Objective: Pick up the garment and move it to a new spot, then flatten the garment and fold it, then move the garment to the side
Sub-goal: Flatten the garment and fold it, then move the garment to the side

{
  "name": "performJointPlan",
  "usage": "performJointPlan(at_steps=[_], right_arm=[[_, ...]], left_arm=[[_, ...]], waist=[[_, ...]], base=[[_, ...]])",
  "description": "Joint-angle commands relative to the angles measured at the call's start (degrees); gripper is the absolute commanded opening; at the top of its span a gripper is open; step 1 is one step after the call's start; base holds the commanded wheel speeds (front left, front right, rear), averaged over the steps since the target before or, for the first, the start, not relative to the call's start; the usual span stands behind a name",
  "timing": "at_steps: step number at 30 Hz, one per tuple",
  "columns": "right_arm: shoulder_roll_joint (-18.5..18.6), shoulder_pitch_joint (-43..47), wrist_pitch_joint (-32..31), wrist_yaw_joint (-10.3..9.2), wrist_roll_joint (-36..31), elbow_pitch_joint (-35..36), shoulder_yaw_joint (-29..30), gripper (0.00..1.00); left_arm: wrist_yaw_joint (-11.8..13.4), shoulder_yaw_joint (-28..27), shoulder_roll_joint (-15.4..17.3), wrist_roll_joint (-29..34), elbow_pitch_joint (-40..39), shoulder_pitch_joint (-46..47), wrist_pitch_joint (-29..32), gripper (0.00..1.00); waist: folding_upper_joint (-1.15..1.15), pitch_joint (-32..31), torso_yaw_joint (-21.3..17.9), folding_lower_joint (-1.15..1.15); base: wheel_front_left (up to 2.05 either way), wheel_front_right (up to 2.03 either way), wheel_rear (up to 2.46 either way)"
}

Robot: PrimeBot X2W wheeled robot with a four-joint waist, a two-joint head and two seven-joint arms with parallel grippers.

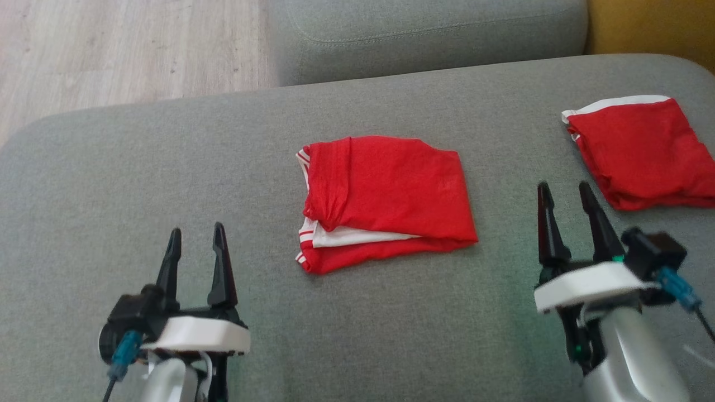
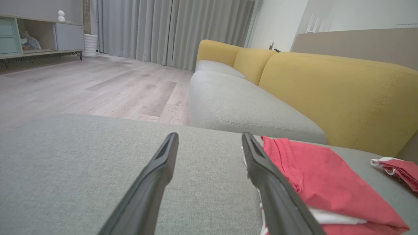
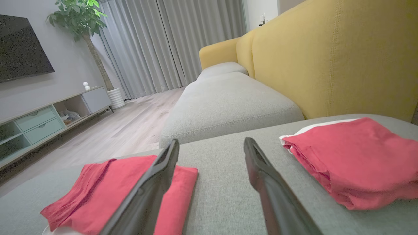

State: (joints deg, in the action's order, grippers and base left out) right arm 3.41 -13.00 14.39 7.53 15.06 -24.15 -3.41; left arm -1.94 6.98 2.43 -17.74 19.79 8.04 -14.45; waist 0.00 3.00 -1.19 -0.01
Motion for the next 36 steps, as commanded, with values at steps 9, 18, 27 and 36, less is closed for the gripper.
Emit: performJointPlan(at_steps=[9,18,27,36], right_arm=[[-0.5,-0.1,0.6,-0.04,-0.2,3.3,-0.9,1.0],[-0.5,-9.1,-5.0,-0.04,1.4,-4.1,-1.3,1.0],[-0.5,-16.6,-12.3,-0.04,8.1,-18.5,-4.6,1.0],[-0.5,-20.3,-9.6,-0.04,5.8,-27.9,-9.5,0.0]], left_arm=[[0.3,-2.2,0.4,0.5,-2.4,1.1,-0.5,1.0],[-0.4,0.0,0.4,0.5,-2.2,5.1,-0.5,1.0],[-0.6,1.2,0.4,-0.1,-1.3,7.4,-0.5,1.0],[-0.3,1.5,0.4,-0.3,-0.8,7.9,-0.5,1.0]], waist=[[0.0,1.2,0.6,0.01],[0.0,7.4,4.6,0.01],[0.0,10.7,8.5,0.01],[0.0,9.9,8.7,0.01]], base=[[0.0,0.0,0.0],[0.0,0.0,0.0],[0.0,0.0,0.0],[0.0,0.0,0.0]])
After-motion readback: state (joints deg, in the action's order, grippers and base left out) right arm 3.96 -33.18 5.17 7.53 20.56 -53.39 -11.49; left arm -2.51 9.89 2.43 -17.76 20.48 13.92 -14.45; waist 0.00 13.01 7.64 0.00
